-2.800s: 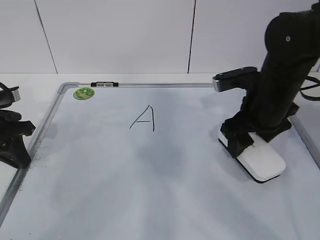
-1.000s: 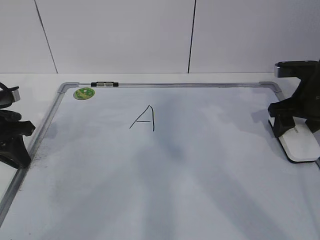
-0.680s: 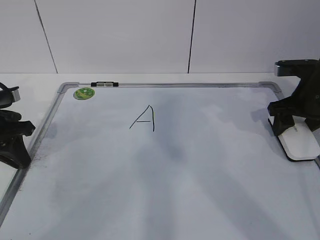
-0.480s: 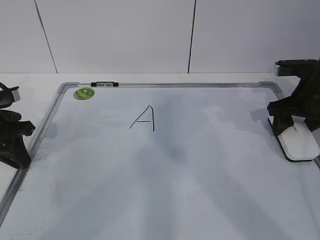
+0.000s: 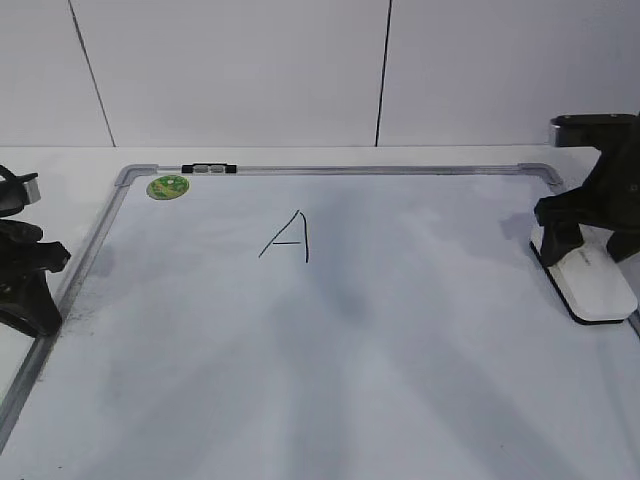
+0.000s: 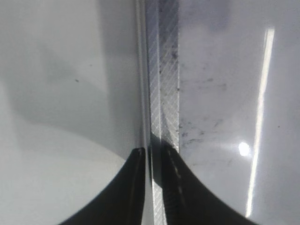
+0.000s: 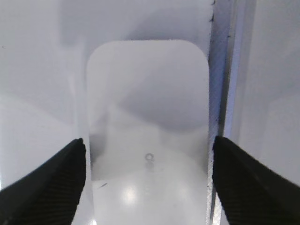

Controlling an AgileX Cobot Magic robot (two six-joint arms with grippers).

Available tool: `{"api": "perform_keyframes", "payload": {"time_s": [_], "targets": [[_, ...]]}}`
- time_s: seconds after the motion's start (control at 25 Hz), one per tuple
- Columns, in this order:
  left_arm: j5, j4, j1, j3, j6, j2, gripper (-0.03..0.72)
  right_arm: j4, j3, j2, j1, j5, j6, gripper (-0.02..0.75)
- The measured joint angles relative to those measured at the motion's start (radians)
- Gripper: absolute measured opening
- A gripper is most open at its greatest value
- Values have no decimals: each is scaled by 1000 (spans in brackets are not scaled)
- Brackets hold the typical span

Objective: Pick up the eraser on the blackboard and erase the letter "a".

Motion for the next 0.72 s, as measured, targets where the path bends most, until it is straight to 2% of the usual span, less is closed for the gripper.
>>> {"api": "perform_keyframes", "payload": {"time_s": [0.56,0.72], "targets": [[0,2,0,0,0,0,110,4,-284,0,0,323,2,643],[0,9,0,-6,0,0,158,20,-296,0,0,339,2,633]]}}
